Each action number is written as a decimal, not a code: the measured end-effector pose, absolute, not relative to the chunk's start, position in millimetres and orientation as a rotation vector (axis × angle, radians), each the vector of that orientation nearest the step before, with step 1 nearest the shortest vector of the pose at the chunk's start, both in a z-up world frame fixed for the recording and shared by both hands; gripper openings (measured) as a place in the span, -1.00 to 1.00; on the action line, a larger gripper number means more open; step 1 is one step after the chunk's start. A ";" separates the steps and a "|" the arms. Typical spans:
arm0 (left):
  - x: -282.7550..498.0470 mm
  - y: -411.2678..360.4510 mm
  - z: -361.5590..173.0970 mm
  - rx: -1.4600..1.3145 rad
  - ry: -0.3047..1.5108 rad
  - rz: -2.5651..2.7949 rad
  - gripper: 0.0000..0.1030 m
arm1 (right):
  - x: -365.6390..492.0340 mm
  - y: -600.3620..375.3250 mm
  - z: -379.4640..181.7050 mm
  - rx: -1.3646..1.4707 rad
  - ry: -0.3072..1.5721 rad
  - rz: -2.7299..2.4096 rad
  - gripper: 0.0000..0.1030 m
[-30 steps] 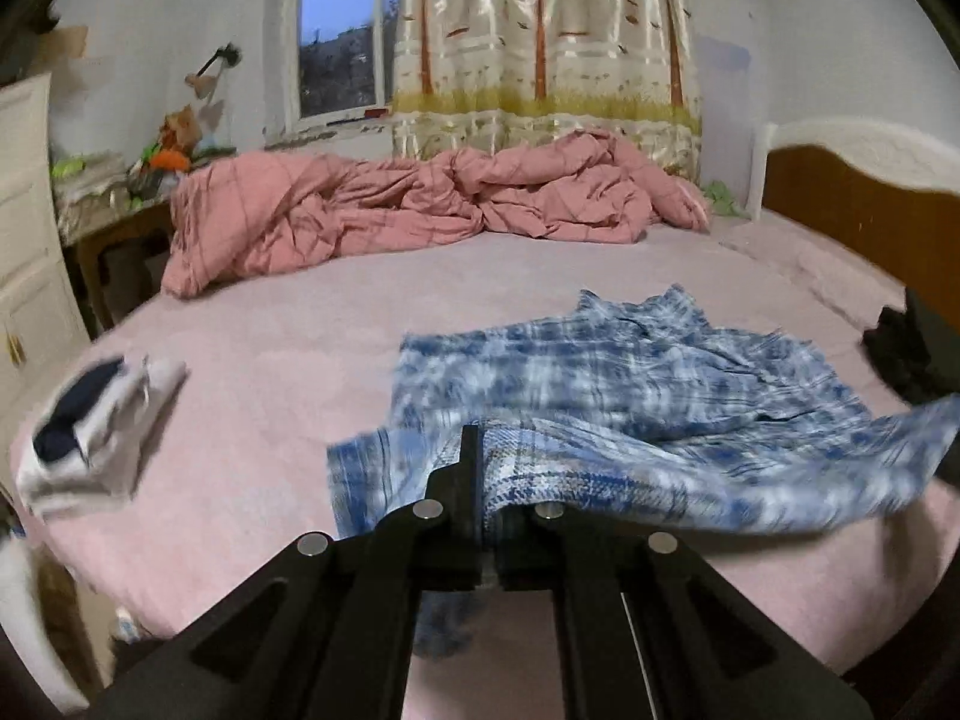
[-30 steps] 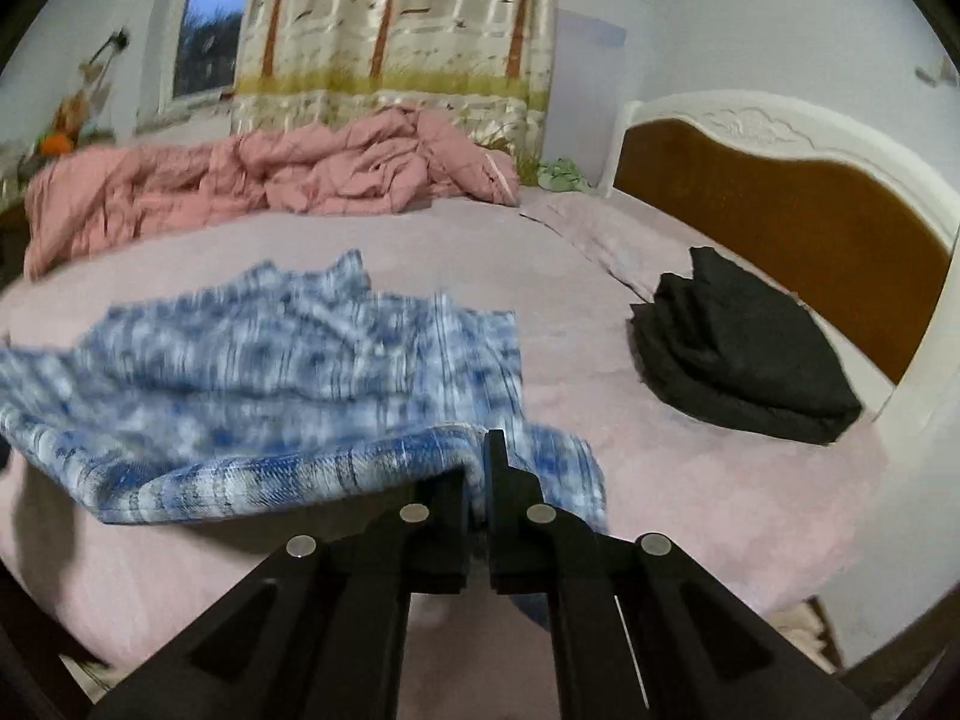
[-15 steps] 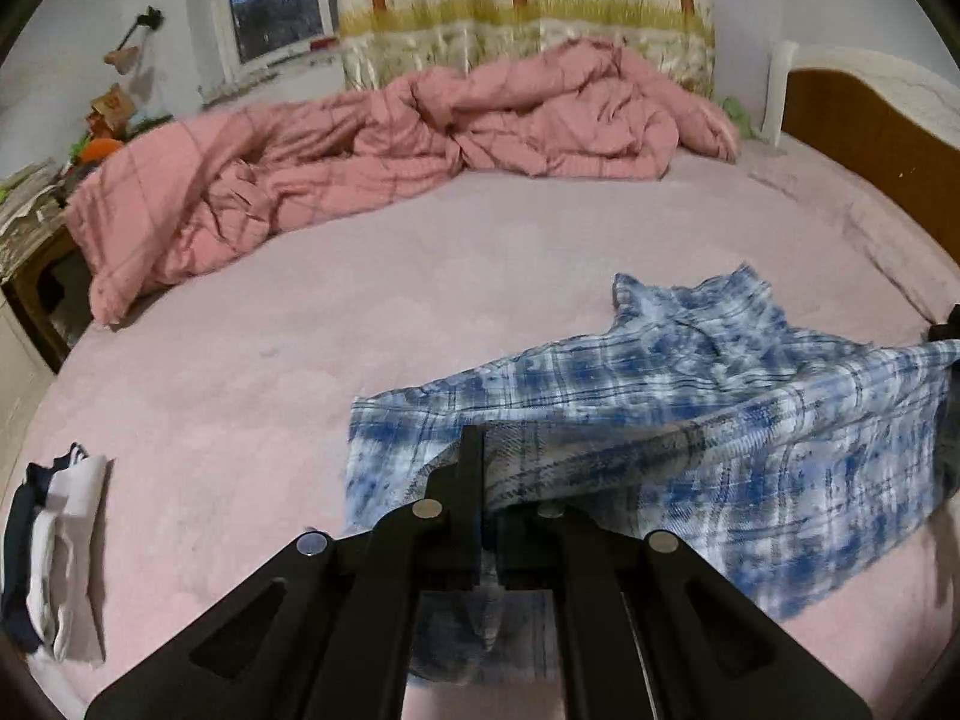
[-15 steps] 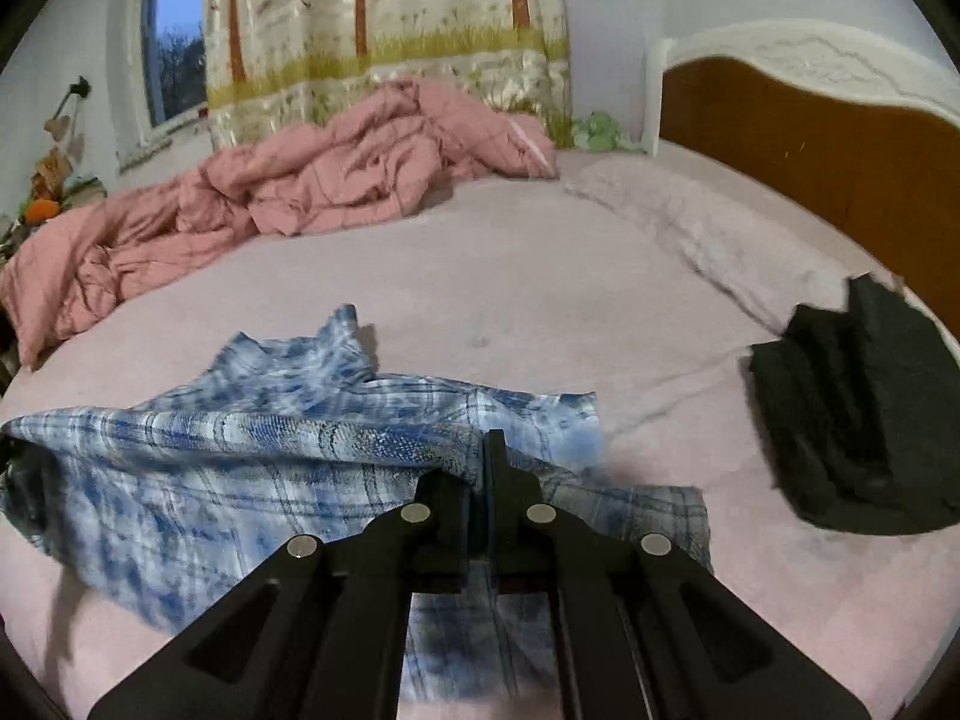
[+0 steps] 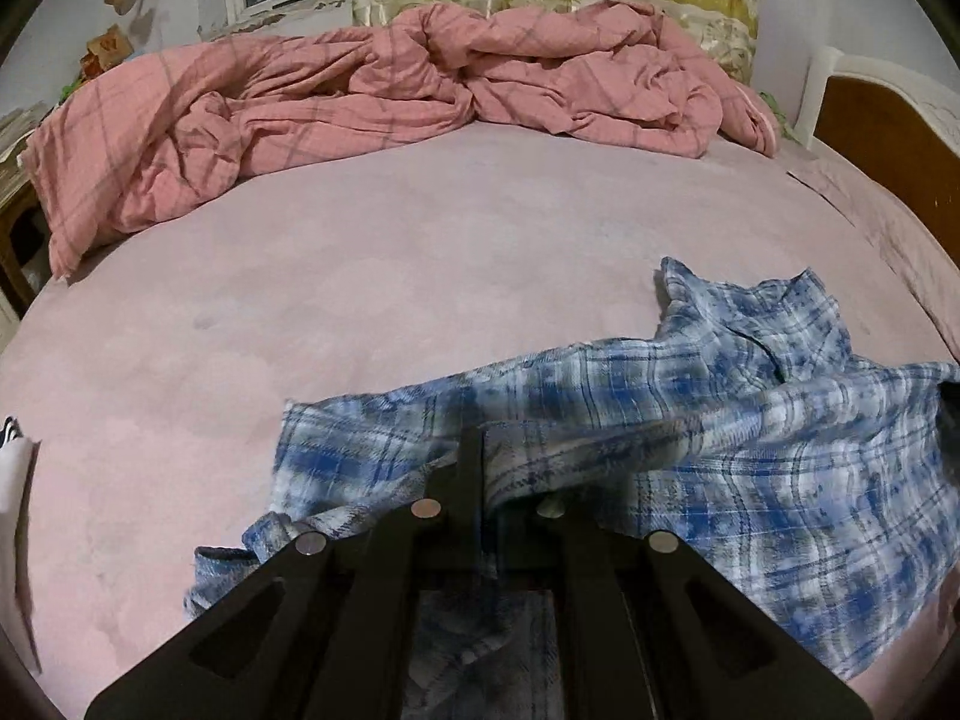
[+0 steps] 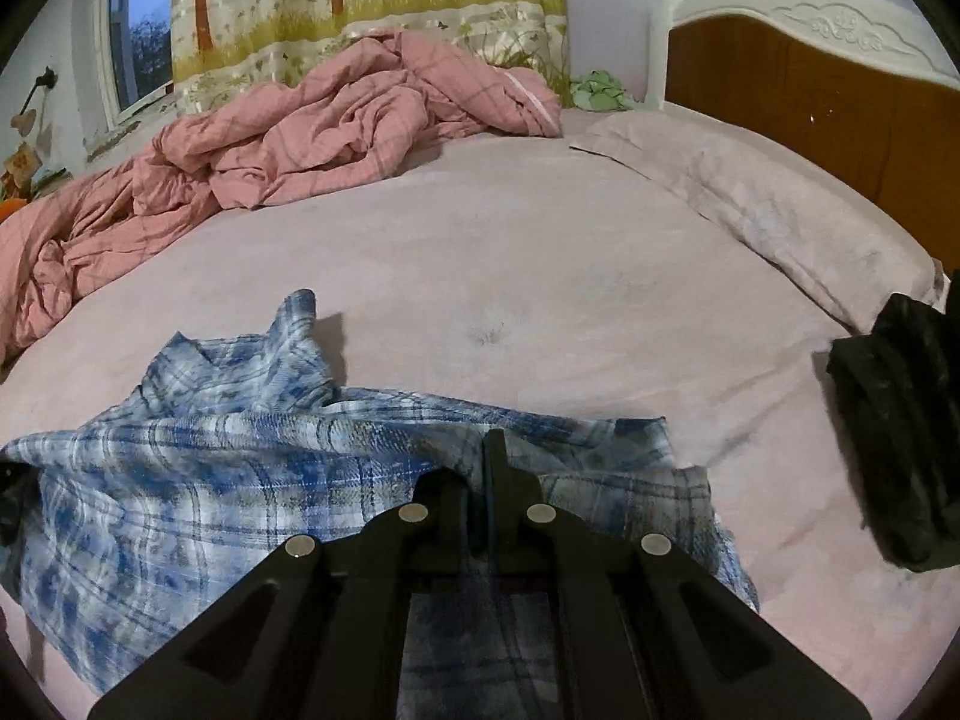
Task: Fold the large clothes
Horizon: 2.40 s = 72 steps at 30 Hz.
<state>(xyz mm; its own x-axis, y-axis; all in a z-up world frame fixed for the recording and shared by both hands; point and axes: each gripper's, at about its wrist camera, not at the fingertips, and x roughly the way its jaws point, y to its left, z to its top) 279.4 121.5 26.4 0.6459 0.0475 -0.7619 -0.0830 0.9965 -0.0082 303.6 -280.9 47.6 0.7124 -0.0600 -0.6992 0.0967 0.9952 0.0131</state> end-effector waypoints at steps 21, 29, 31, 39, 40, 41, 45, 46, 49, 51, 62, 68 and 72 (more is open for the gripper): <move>196.0 153.7 106.1 -0.077 0.551 0.089 0.99 | 238.0 -311.3 106.4 0.093 0.625 -0.129 0.99; 125.2 138.2 91.6 -0.061 0.517 0.028 0.99 | 177.6 -320.4 122.1 0.147 0.554 -0.100 0.99; 123.0 131.8 81.2 -0.113 0.566 -0.020 0.99 | 172.4 -317.1 117.4 0.167 0.569 -0.072 1.00; 150.7 83.1 50.9 -0.074 0.736 -0.160 0.99 | 179.9 -280.3 78.6 0.098 0.719 0.020 0.99; 158.5 79.9 44.5 -0.093 0.759 -0.177 0.99 | 182.1 -273.4 73.3 0.080 0.726 0.026 0.99; 164.6 76.5 38.1 -0.111 0.776 -0.180 0.99 | 186.9 -264.9 66.6 0.053 0.736 0.042 0.99; 189.6 69.6 14.7 -0.115 0.855 -0.163 0.99 | 208.8 -242.1 43.2 -0.063 0.776 0.053 0.99; 193.2 68.3 7.3 -0.100 0.880 -0.150 0.99 | 212.7 -239.3 36.6 -0.088 0.791 0.052 0.99; 190.8 66.0 -5.7 -0.061 0.876 -0.159 0.99 | 214.1 -239.3 17.6 -0.107 0.814 0.059 0.99; 185.5 63.7 -9.4 -0.047 0.848 -0.172 0.99 | 212.4 -243.3 10.1 -0.082 0.820 0.068 0.99; 193.2 106.6 20.8 -0.033 0.740 -0.144 0.79 | 192.5 -272.5 41.2 -0.044 0.619 -0.064 0.97; 235.7 148.1 18.3 0.009 0.794 -0.038 0.31 | 185.8 -283.3 47.7 -0.045 0.557 -0.091 0.69; 252.9 160.2 19.3 0.068 0.773 0.058 0.31 | 175.7 -284.9 49.1 -0.039 0.501 -0.118 0.66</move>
<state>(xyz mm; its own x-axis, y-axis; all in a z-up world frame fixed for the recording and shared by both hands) 252.9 160.2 19.3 0.7145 0.0774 -0.6953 -0.0277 0.9962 0.0825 175.7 -284.9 49.1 0.8705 -0.1227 -0.4765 0.1035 0.9924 -0.0665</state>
